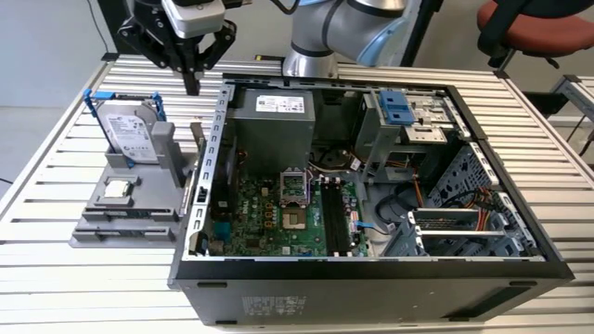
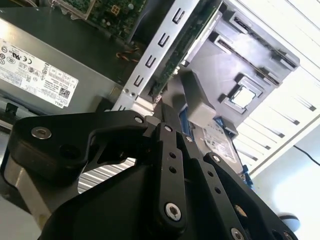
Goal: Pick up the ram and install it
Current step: 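Reach for the ram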
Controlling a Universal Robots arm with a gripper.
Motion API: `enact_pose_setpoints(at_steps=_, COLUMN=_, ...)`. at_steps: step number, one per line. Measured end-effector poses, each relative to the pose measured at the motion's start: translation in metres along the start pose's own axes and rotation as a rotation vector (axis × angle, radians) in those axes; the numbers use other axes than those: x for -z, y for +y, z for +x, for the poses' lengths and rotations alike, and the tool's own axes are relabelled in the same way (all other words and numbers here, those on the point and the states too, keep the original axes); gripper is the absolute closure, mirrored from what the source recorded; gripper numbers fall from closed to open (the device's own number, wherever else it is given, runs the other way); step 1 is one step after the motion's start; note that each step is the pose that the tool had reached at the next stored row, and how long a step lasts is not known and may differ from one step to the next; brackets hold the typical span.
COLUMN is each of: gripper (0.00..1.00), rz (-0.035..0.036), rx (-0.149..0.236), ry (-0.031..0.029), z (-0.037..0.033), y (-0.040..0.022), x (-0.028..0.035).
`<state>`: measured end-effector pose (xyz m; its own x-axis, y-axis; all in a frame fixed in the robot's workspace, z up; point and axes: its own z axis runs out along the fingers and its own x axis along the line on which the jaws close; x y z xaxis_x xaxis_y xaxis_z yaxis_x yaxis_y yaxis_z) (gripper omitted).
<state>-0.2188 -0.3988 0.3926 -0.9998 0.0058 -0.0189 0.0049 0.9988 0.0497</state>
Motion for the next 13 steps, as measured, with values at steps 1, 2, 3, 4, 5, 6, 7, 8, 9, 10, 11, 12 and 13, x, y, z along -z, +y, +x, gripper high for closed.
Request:
enact_pose_setpoints(at_steps=1, gripper=1.0, rz=-0.0001, rx=0.0, ry=-0.0001, z=0.0017, y=0.0, x=0.0)
enact_pose_setpoints(at_steps=2, gripper=1.0, rz=0.0, rx=0.0, ry=-0.0001, z=0.0033, y=0.0, x=0.0)
enact_pose_setpoints(at_steps=3, gripper=1.0, rz=0.0, rx=0.0, ry=0.0, z=0.0048, y=0.0, x=0.0001)
enact_pose_setpoints(at_steps=4, gripper=1.0, rz=-0.0001, rx=0.001, ry=0.0, z=0.0064, y=0.0, x=0.0001)
enact_pose_setpoints(at_steps=5, gripper=1.0, rz=-0.0001, rx=0.001, ry=0.0, z=0.0079, y=0.0, x=0.0001)
enact_pose_setpoints(at_steps=6, gripper=1.0, rz=-0.0001, rx=0.001, ry=0.0, z=0.0093, y=0.0, x=0.0001)
enact_pose_setpoints(at_steps=7, gripper=1.0, rz=-0.0001, rx=0.001, ry=0.0, z=0.0107, y=0.0, x=0.0002)
enact_pose_setpoints(at_steps=8, gripper=1.0, rz=-0.0002, rx=0.001, ry=0.0, z=0.0121, y=0.0, x=0.0002)
enact_pose_setpoints(at_steps=9, gripper=1.0, rz=-0.0001, rx=0.002, ry=0.0, z=0.0135, y=-0.0001, x=0.0002)
enact_pose_setpoints(at_steps=10, gripper=1.0, rz=-0.0001, rx=0.002, ry=0.0, z=0.0149, y=-0.0001, x=0.0003)
enact_pose_setpoints(at_steps=11, gripper=1.0, rz=-0.0001, rx=0.002, ry=0.0001, z=0.0164, y=-0.0001, x=0.0003)
enact_pose_setpoints(at_steps=12, gripper=1.0, rz=-0.0001, rx=0.002, ry=0.0, z=0.0179, y=-0.0001, x=0.0003)
enact_pose_setpoints(at_steps=13, gripper=1.0, rz=0.0, rx=0.002, ry=0.0001, z=0.0195, y=-0.0001, x=0.0004)
